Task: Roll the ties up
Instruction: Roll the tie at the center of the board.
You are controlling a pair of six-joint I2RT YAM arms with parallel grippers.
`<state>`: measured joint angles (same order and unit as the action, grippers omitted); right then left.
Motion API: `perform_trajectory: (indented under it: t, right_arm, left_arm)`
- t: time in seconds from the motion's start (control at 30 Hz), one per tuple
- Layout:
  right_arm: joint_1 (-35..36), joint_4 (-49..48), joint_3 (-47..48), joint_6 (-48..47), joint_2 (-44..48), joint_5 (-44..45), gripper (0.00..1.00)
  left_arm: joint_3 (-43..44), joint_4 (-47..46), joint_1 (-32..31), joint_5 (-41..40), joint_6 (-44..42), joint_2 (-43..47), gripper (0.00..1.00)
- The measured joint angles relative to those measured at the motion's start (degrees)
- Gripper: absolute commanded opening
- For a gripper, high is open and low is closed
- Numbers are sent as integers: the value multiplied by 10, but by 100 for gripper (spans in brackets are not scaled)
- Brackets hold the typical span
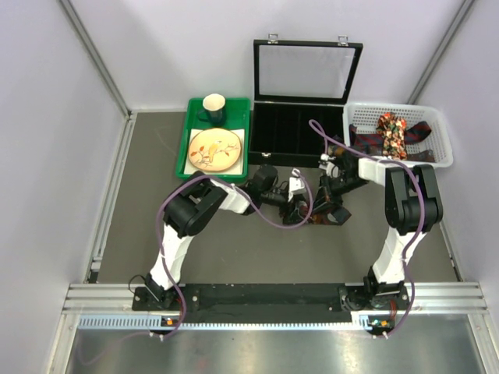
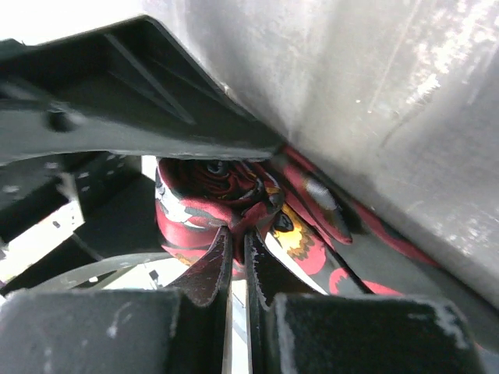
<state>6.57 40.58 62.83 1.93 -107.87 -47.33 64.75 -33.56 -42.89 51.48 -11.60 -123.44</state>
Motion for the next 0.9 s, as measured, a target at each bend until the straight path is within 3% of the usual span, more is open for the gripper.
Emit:
perform_trajectory:
  t: [0.17, 0.23, 0.27, 0.33, 0.43, 0.67, 0.9]
  right_arm:
    - [0, 6, 9, 0, 0, 24, 0]
    - [-1, 7, 10, -3, 0, 28, 0]
    - [-1, 7, 11, -4, 0, 29, 6]
    - [-2, 11, 14, -7, 0, 29, 24]
    - [-6, 18, 15, -18, 0, 28, 37]
    - [-27, 26, 17, -28, 6, -24, 50]
    - [-8, -4, 5, 3, 14, -67, 46]
  left_arm:
    - [21, 6, -7, -2, 16, -18, 46]
    - [32, 34, -11, -8, 3, -17, 41]
    - [37, 51, -12, -12, -5, -14, 38]
    - [46, 91, -17, -28, -29, -6, 37]
    - [55, 160, -28, -77, -79, 14, 36]
    - [83, 307, -54, -181, -167, 49, 38]
    - [134, 409, -69, -229, -196, 47, 43]
